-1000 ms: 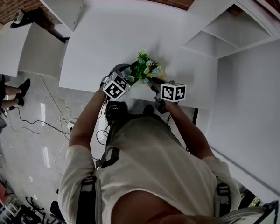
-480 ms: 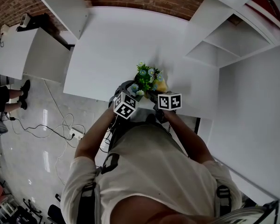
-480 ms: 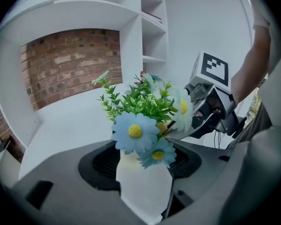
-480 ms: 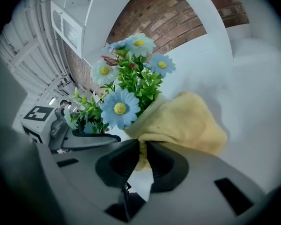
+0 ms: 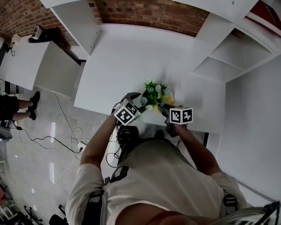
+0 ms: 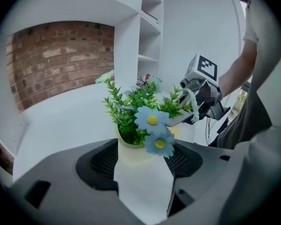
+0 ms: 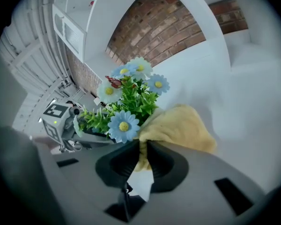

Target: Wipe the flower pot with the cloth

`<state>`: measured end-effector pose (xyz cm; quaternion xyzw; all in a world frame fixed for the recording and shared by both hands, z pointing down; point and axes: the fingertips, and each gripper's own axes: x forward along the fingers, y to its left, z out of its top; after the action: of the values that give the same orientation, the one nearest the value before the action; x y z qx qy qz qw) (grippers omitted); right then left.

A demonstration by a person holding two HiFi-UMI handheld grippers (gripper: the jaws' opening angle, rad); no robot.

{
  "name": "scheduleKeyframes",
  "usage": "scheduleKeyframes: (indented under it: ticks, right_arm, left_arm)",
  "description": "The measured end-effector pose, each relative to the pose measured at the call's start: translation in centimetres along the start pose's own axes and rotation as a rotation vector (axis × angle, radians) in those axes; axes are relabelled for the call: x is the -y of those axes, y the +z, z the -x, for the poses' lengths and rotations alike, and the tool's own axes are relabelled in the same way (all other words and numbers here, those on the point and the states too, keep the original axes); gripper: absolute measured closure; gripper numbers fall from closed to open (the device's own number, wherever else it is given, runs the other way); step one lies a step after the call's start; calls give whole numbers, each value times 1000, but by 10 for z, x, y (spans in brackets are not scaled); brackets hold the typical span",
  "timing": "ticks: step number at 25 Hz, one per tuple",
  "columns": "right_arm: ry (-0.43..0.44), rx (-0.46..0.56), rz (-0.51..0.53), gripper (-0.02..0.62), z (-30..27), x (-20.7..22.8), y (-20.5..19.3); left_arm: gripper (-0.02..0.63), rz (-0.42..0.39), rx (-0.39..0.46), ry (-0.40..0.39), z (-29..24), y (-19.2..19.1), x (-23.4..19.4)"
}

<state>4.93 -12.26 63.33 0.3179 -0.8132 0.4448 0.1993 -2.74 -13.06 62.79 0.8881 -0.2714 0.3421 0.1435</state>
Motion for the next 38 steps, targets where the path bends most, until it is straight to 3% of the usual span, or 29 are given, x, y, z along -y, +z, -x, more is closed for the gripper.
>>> scheduleKeyframes:
  ticks: [2,6,14,21,24,31,38]
  right_arm:
    - [3,-10,22,534,-5,-1,3]
    - [-2,-26,30,534,-7,1,1]
    - [-9,-72,44,534,-15,-7,-16]
    - [-40,-63,46,534,-13,-6,-7]
    - [-56,-35,32,534,-9,2,4]
    - [-31,24,12,534,7,0,17]
    - [-24,-6,33,534,3,-16,-3]
  left_arm:
    - [302,1,-19,-3,-3,-2,-5]
    - [305,21,20,70,-17,1,-5]
    - [316,180,57,178,-10,-1,4]
    - [322,260,54,158,3,-4,16]
    - [341,249,53,116,5,-4,20]
    - [353,78,-7,116,2,-9,9]
    - [357,173,32,191,-3,-12,13]
